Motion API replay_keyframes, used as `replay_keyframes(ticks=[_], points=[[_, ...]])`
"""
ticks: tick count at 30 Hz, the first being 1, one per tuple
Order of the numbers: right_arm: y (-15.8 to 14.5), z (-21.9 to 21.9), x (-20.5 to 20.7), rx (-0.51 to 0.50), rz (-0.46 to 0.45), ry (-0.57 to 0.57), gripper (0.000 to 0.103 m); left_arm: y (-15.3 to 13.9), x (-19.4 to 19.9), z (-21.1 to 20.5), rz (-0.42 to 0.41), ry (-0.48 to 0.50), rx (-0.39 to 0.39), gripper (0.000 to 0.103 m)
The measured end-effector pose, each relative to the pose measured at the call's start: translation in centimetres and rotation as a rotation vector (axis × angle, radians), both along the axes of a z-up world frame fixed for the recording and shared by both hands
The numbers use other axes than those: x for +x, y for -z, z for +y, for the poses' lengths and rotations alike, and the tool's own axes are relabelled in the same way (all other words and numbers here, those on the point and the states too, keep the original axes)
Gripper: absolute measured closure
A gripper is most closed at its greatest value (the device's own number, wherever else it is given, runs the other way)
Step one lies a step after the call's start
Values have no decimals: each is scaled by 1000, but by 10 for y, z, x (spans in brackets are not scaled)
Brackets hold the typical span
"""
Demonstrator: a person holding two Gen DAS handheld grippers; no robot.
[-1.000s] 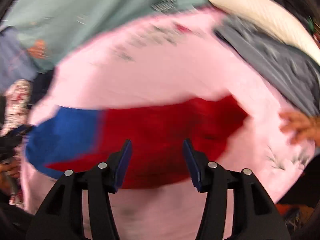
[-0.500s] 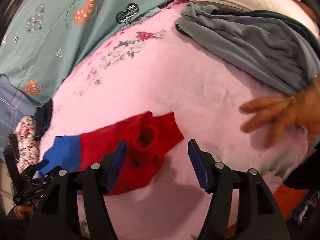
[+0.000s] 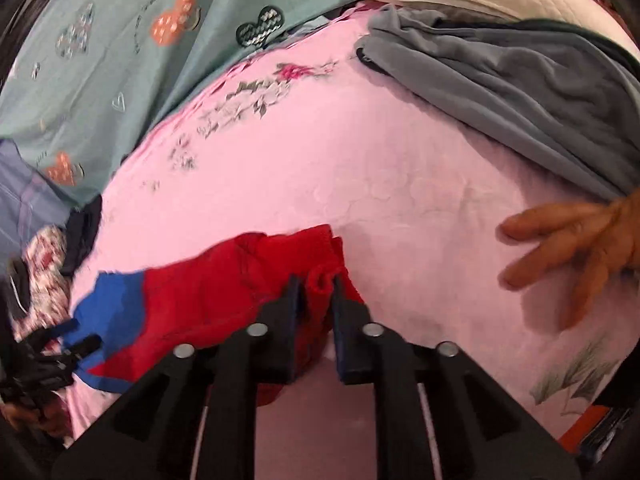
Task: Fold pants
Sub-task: 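Grasp the red leg cuffs with the right tool and lift them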
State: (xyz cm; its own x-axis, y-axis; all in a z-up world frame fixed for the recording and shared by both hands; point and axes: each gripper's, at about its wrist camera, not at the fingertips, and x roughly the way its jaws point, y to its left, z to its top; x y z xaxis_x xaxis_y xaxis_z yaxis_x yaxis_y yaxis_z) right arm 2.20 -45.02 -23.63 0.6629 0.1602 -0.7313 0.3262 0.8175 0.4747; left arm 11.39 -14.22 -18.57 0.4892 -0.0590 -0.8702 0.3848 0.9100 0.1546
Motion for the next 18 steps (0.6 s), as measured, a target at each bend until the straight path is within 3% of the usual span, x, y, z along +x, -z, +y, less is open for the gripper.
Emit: replay_keyframes(ticks=[1,2,4,7,11,14,18], points=[[-5,-6,-4,9,10,37,43,-2,0,2,-8,1,-1,8],[-12,-12,-10,23,-8,73,41,-2,0,3,-12,0,0,8],[-18,-23,-18,105,-70,88,41,-2,2,7,-10,-7,-3,8],[1,-28,-9,203,-22,70,41,1,4,11,3,-21,-5,8],[15,-22,-1,229,14,52,41,-2,2,13,-7,-18,0,8],[16,-17,2,209,5,39,46,-4,0,19,-17,-31,7,8],[21,-19,8,278,-9,27,68,-5,3,36,-14,-72,10,8]])
